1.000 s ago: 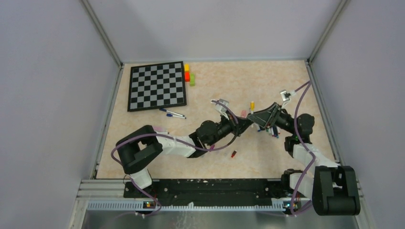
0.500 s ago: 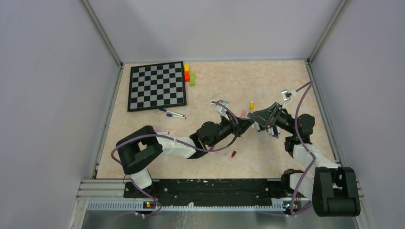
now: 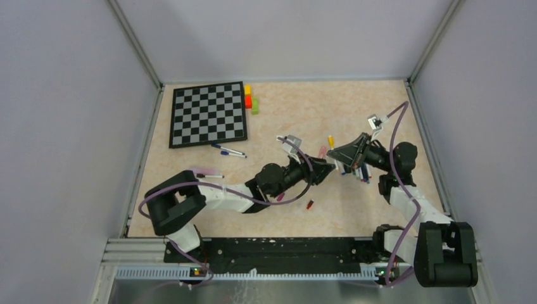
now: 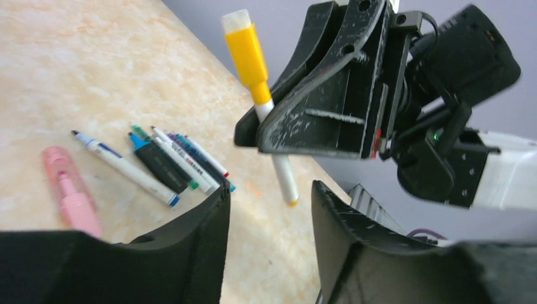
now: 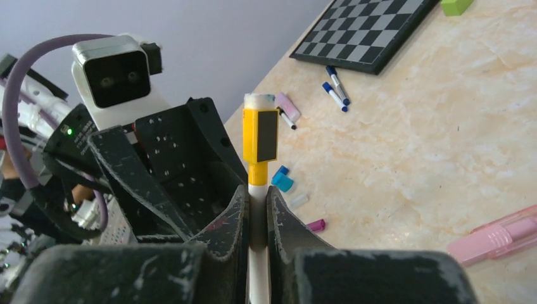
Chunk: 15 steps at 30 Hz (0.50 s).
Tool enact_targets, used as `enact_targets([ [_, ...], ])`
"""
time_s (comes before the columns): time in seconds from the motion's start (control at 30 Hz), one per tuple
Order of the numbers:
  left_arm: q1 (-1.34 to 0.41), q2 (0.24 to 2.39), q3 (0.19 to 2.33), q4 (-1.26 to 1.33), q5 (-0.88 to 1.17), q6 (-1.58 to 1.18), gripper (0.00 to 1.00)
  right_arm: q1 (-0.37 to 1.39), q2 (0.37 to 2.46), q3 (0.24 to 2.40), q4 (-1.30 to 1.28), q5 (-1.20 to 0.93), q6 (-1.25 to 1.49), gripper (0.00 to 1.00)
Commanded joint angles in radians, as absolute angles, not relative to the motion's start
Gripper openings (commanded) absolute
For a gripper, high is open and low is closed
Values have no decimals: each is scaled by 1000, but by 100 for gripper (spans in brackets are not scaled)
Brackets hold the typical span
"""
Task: Open the pen caps
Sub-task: Pick up the pen from the center of the board.
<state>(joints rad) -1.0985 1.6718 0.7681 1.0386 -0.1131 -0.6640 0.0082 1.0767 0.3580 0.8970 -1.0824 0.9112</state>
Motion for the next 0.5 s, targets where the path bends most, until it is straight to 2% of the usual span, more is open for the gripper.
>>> enact_targets([
  [0.0,-1087,1465,638,1066,-106,-492,64,20,1087,454,712,-1241,636,0],
  [0.1,-1055,1364,561,1064,-57,-460,91,20,1095,505,530,-1333,439,0],
  [0.13,-1035,1341,548,1057,-23,-465,97,20,1100,527,433,-1367,344,0],
  [0.3,-871,1353,570,1055,257,-643,99,20,1148,643,-61,-1506,-106,0],
  [0.47,-855,1487,606,1251,380,-761,97,21,1166,637,-66,-1527,-113,0],
])
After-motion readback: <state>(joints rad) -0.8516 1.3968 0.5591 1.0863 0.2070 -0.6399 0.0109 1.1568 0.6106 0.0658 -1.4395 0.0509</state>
